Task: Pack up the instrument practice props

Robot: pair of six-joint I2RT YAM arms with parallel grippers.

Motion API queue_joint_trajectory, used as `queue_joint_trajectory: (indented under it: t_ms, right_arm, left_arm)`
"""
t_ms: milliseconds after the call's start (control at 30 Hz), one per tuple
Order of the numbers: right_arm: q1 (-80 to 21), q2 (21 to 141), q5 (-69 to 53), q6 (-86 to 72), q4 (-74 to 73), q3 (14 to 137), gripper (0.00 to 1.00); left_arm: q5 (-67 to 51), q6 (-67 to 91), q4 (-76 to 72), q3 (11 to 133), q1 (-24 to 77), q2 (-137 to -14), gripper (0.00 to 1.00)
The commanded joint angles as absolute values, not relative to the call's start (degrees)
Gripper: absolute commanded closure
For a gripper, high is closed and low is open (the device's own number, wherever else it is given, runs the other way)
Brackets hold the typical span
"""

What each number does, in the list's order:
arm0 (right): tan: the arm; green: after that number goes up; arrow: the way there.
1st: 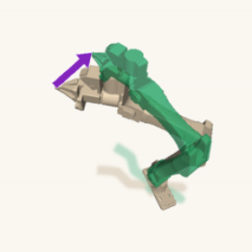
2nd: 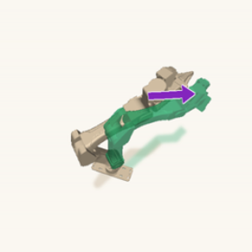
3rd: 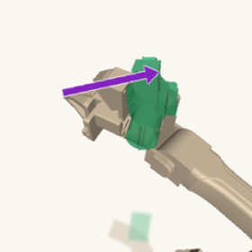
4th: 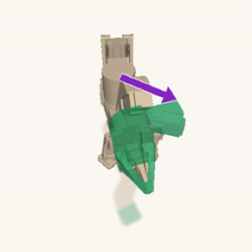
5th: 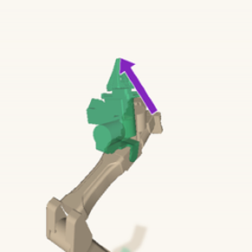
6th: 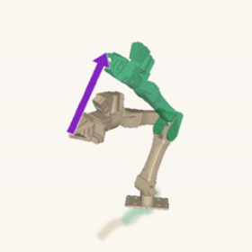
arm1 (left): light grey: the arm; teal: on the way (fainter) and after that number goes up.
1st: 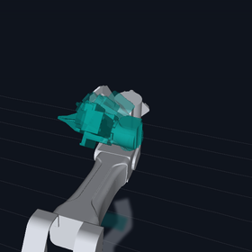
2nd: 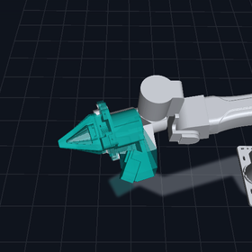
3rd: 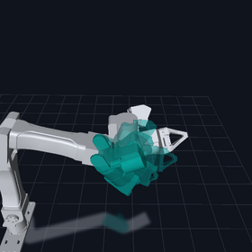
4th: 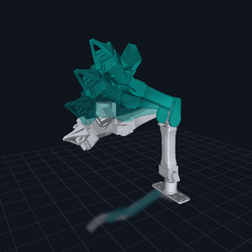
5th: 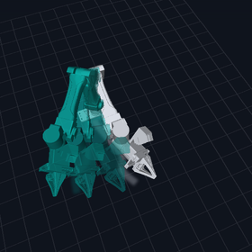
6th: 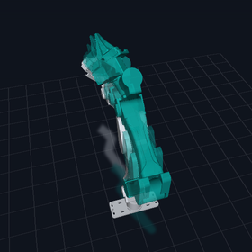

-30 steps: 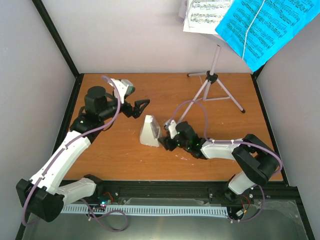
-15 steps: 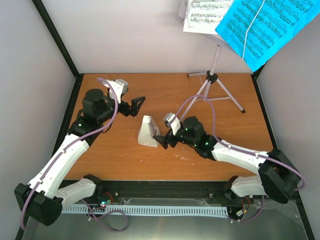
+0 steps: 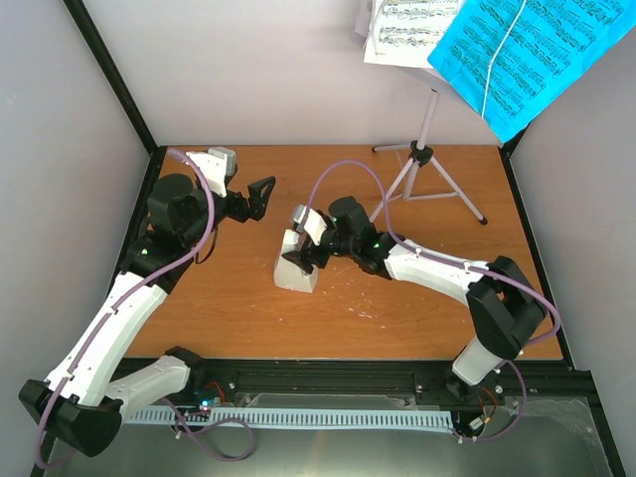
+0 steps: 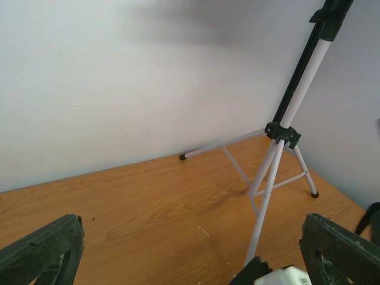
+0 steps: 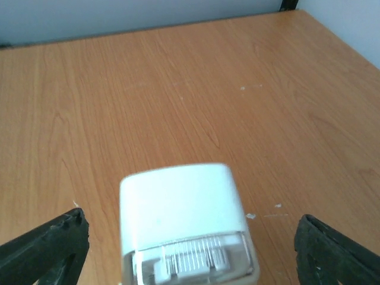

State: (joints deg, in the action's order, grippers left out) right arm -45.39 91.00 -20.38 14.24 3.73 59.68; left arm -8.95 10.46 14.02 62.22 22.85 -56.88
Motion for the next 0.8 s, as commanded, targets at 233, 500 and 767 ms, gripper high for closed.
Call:
queue_joint_trajectory:
  t_ms: [233,500,767]
  right_arm:
    - [-45.4,94.9,-14.0,8.8,10.3,58.2,0.44]
    - [-51.9,103.1,14.9,-3.7,15.3,65.9,0.43]
    - [-53.8,119.9,24.7,-13.2,11.4,86.1,0.41]
  left_arm:
    - [1.8,13.2,19.4,66.8,22.1,-57.3,0.01]
    - [2.3,11.6,18.8,67.2,22.0,-57.2,0.01]
    - [-1.6,13.5,19.0,65.4,22.0,-56.4,0.00]
